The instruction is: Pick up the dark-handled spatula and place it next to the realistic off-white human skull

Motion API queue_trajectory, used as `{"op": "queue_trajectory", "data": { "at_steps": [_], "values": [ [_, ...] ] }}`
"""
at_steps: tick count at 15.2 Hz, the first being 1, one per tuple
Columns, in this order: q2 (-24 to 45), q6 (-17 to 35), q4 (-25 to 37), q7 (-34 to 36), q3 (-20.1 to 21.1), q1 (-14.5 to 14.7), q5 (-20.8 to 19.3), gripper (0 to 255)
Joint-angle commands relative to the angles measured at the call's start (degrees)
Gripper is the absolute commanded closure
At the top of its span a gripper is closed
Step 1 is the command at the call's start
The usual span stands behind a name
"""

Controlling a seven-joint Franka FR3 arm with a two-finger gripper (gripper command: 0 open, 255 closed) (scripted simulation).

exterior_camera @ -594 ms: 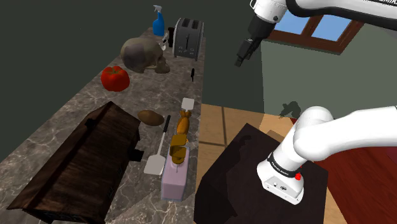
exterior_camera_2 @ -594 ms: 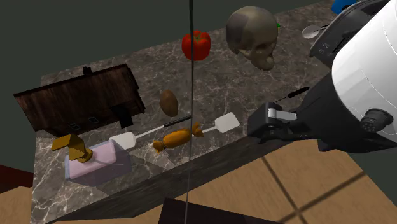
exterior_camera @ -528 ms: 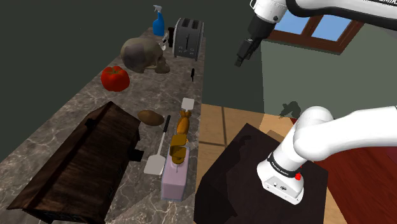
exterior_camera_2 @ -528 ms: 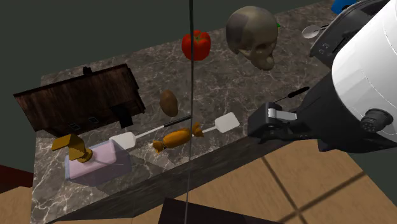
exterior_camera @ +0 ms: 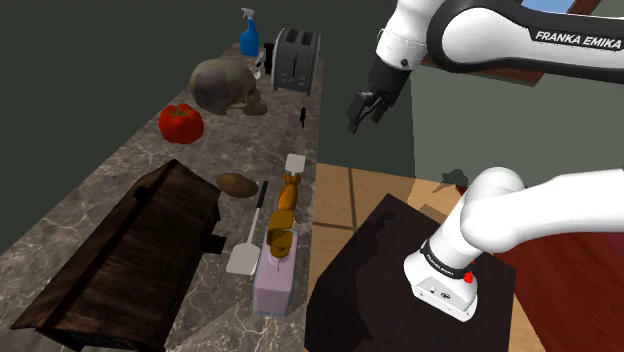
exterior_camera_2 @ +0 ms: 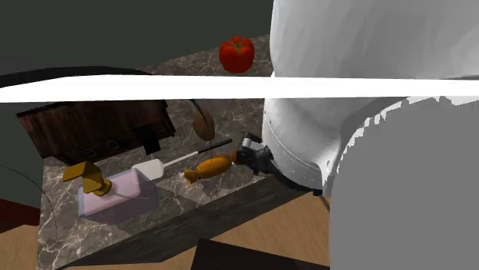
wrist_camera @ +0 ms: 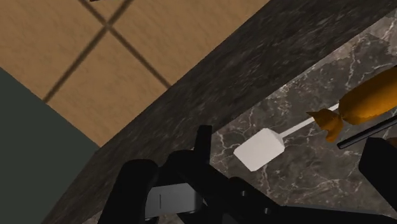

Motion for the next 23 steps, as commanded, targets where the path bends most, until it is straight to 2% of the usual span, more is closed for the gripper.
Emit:
{"op": "queue_trajectory", "data": {
  "at_steps": [1,8,14,17,19,21,23],
  "values": [
    [0.9,1.7,-1.1,6.1,3.6,-0.1,2.0,0],
    [8.3,8.5,-1.1,25.8,15.6,-1.6,7.3,0],
    [19.5,14.9,3.2,43.5,26.4,-5.7,8.1,0],
    [26.6,17.9,6.7,53.2,32.2,-8.8,5.9,0],
    [32.1,19.7,9.4,60.5,36.0,-11.2,2.9,0],
    [38.5,21.1,12.6,68.5,39.6,-13.4,-1.7,0],
    [45.8,21.9,16.1,77.5,42.2,-14.6,-8.0,0]
  ]
}}
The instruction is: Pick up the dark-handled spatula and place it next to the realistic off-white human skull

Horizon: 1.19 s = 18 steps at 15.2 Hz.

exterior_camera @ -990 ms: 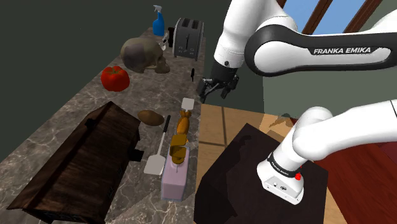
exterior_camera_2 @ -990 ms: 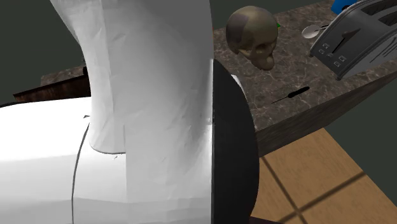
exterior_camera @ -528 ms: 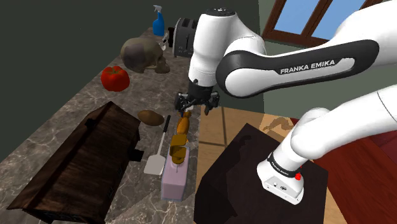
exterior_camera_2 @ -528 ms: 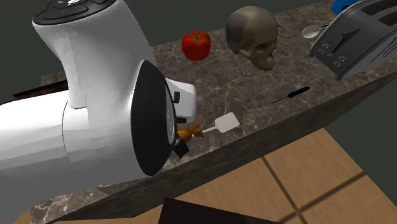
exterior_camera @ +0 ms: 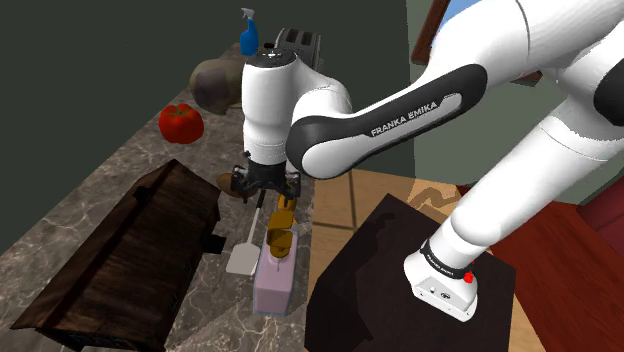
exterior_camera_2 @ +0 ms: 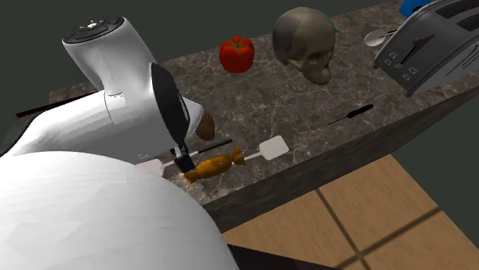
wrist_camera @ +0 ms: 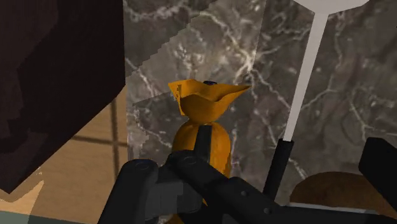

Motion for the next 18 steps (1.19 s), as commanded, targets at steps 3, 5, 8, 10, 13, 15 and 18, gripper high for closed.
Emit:
{"op": "queue_trajectory", "data": {
  "at_steps": [3,5,8,10,13,15,18],
  "values": [
    [8.8,1.2,3.7,10.9,1.2,0.3,-8.0,0],
    [10.1,2.6,3.0,11.9,1.0,0.6,-9.4,0],
    [12.0,4.5,2.2,13.4,0.6,0.9,-11.6,0],
    [13.1,5.4,1.8,14.2,0.2,1.2,-12.8,0],
    [13.1,5.4,1.8,14.2,0.2,1.2,-12.8,0],
    [13.1,5.4,1.8,14.2,0.2,1.2,-12.8,0],
    [13.1,5.4,1.8,14.2,0.2,1.2,-12.8,255]
  ]
}}
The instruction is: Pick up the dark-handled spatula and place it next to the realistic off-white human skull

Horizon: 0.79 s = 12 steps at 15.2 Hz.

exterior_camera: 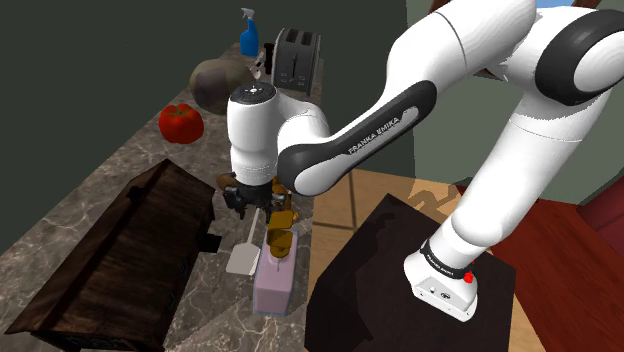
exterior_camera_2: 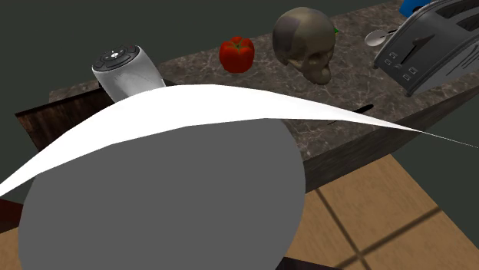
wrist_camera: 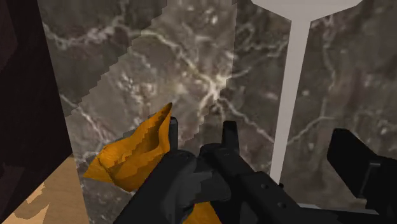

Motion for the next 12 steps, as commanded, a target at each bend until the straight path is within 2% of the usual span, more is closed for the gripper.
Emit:
{"op": "queue_trajectory", "data": {
  "at_steps": [1,9,12],
  "values": [
    [0.0,0.0,0.0,0.0,0.0,0.0,0.0,255],
    [0.0,0.0,0.0,0.0,0.0,0.0,0.0,255],
    [-2.0,-1.9,0.8,-1.7,0.6,-0.6,2.3,255]
  ]
}}
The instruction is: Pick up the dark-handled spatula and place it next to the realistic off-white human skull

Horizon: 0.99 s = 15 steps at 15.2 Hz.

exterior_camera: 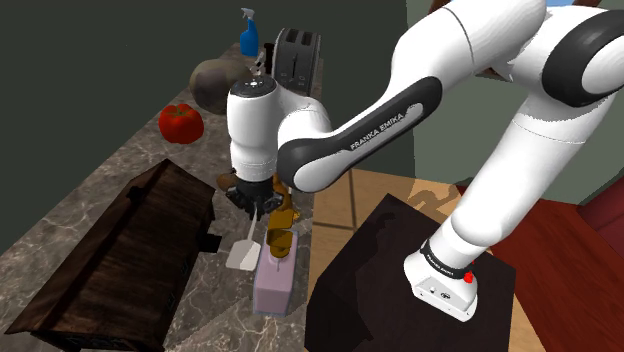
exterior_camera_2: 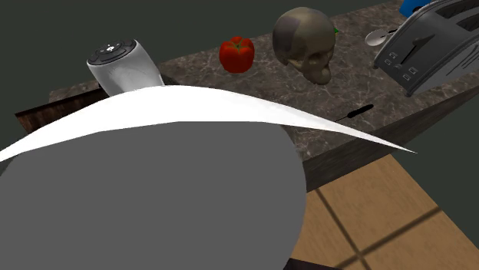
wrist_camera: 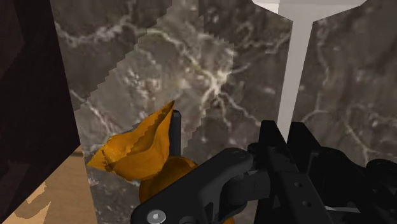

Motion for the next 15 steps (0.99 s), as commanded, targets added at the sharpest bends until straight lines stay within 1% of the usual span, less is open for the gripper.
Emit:
{"op": "queue_trajectory", "data": {
  "at_steps": [1,8,15],
  "values": [
    [-1.2,-1.3,0.6,-1.1,0.3,-0.4,1.4,255],
    [-5.4,-6.0,3.0,-4.5,0.9,-1.2,5.9,255],
    [-8.8,-11.0,6.1,-7.2,0.6,-1.6,9.3,255]
  ]
}}
